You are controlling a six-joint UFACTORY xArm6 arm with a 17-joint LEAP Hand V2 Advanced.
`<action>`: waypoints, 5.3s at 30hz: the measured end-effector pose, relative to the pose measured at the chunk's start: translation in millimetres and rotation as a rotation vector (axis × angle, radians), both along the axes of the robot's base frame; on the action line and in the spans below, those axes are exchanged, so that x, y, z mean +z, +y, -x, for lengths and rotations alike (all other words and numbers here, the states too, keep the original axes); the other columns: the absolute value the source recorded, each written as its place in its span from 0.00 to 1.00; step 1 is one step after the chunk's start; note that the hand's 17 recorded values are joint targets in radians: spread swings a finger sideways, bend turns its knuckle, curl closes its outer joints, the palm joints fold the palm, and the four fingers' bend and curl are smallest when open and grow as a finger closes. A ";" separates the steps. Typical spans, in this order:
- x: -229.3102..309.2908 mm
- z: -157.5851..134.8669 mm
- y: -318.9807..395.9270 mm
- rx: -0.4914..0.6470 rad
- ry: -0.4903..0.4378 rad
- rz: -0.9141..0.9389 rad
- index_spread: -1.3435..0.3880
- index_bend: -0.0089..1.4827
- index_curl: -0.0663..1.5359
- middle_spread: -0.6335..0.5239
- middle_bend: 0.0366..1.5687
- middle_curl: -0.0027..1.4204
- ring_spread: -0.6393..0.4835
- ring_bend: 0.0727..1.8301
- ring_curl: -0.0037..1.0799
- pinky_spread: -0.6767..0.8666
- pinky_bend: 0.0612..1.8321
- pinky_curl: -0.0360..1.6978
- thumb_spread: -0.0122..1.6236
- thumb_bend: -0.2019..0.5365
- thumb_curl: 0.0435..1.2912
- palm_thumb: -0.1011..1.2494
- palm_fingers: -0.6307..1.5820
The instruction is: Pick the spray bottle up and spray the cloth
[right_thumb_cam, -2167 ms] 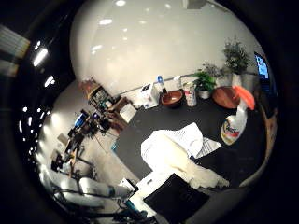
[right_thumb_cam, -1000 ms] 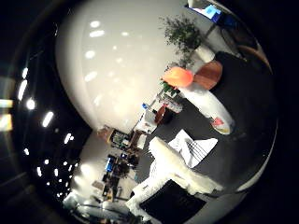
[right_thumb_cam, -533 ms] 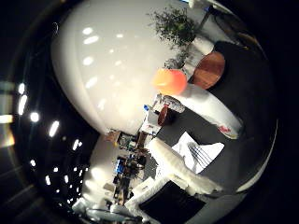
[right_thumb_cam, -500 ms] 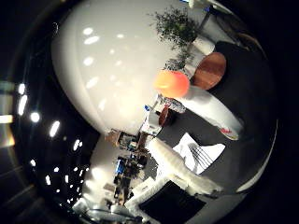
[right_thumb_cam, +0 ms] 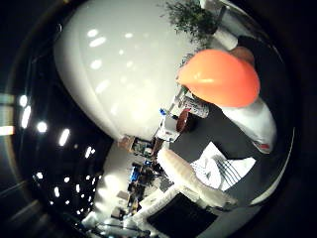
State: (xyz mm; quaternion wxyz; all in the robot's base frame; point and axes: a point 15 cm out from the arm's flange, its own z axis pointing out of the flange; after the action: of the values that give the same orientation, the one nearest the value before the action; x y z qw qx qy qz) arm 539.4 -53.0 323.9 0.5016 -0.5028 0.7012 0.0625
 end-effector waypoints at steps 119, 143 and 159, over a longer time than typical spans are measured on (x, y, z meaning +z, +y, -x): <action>148.8 119.1 186.0 0.733 0.322 0.709 0.61 0.77 0.49 0.39 0.85 0.51 0.38 0.78 0.54 0.23 0.70 0.38 0.42 0.25 0.81 0.82 0.83; 6.1 97.8 218.7 0.779 0.474 0.729 0.61 0.77 0.49 0.39 0.85 0.51 0.37 0.77 0.57 0.23 0.71 0.38 0.44 0.25 0.81 0.82 0.83; 147.7 131.7 251.8 0.761 0.146 0.637 0.61 0.77 0.49 0.39 0.85 0.51 0.37 0.77 0.57 0.23 0.71 0.38 0.44 0.25 0.81 0.82 0.83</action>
State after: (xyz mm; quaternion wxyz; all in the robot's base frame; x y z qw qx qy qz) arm 407.8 198.9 471.6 0.2143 -0.8453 0.4858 0.0587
